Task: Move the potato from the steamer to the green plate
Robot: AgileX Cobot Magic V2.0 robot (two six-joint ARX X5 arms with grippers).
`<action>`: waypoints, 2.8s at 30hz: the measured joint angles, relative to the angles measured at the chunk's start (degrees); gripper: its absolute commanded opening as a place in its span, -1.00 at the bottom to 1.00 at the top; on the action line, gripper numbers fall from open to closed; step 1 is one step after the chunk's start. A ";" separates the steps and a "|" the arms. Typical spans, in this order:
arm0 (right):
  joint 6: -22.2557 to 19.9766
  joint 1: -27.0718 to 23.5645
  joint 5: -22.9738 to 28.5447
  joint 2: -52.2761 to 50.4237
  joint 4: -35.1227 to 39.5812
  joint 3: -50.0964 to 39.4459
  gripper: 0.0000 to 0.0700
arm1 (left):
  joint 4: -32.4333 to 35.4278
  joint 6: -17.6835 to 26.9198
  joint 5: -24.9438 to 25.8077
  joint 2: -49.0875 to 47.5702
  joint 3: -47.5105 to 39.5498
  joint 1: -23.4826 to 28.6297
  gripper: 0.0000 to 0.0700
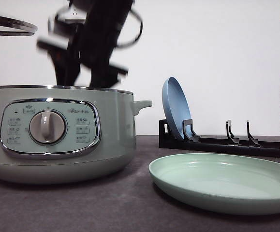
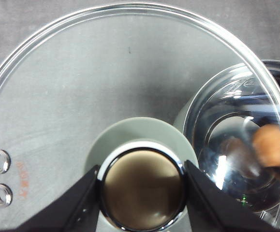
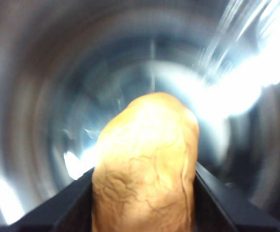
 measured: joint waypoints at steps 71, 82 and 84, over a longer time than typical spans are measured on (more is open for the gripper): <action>18.73 -13.73 4.21 -44.92 38.12 -80.75 0.51 | 0.00 0.00 3.81 0.00 0.00 -12.27 -1.00; 18.19 -15.01 4.45 -50.86 35.70 -76.28 0.61 | 0.00 -0.02 7.84 0.57 0.00 -17.03 -1.00; 17.59 -15.41 4.55 -52.92 34.34 -74.13 0.61 | 0.00 -0.02 7.91 1.68 0.00 -18.20 -1.00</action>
